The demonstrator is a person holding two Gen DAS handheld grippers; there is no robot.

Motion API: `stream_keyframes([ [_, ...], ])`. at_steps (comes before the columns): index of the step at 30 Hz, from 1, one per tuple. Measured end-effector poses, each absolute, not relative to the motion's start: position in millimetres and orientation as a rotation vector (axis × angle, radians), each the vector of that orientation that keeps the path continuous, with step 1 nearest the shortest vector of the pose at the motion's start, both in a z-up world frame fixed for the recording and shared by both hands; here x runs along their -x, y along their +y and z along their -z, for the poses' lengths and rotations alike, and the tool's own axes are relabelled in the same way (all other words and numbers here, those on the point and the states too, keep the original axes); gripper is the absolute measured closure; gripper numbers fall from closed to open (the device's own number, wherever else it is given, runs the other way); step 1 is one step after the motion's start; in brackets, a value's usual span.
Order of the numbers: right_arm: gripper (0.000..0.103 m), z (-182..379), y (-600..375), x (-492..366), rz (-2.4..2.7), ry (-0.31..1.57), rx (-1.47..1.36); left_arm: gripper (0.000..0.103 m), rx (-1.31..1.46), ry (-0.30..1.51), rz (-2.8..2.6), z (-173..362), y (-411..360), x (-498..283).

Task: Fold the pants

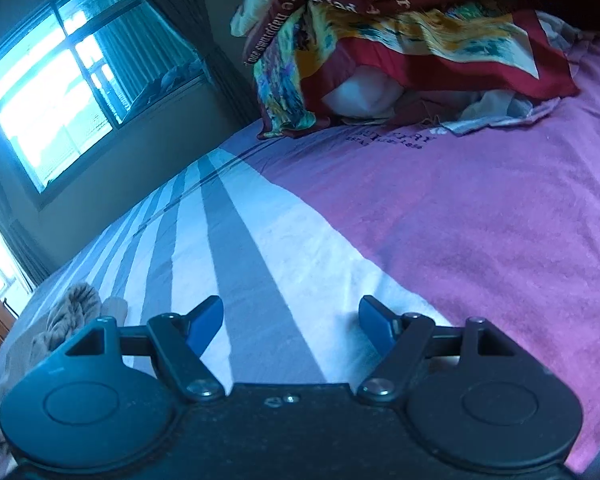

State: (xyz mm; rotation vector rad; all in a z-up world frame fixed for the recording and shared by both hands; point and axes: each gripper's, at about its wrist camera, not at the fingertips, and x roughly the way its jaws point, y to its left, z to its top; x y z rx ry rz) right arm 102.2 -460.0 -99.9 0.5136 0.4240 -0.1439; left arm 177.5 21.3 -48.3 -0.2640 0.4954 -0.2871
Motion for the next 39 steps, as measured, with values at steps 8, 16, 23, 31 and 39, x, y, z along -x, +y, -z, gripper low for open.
stream_keyframes([
  [8,0.029,89.6,-420.6,-88.1,0.050,0.449,-0.467,0.003,0.291,0.499,0.089,86.9,115.6,-109.0],
  [16,0.029,72.1,-357.0,-101.9,-0.127,0.490,-0.476,0.003,0.151,0.562,0.114,102.0,104.2,-146.2],
  [23,0.029,61.9,-300.3,-141.2,-0.289,0.558,-0.502,0.005,0.159,0.531,0.050,115.8,103.9,-145.0],
  [31,0.029,78.2,-276.6,-180.5,-0.252,0.654,-0.601,0.009,0.092,0.557,0.072,111.8,101.8,-144.3],
  [39,0.029,79.1,-271.1,-177.9,-0.245,0.654,-0.600,0.009,0.031,0.539,0.088,108.5,92.1,-145.7],
])
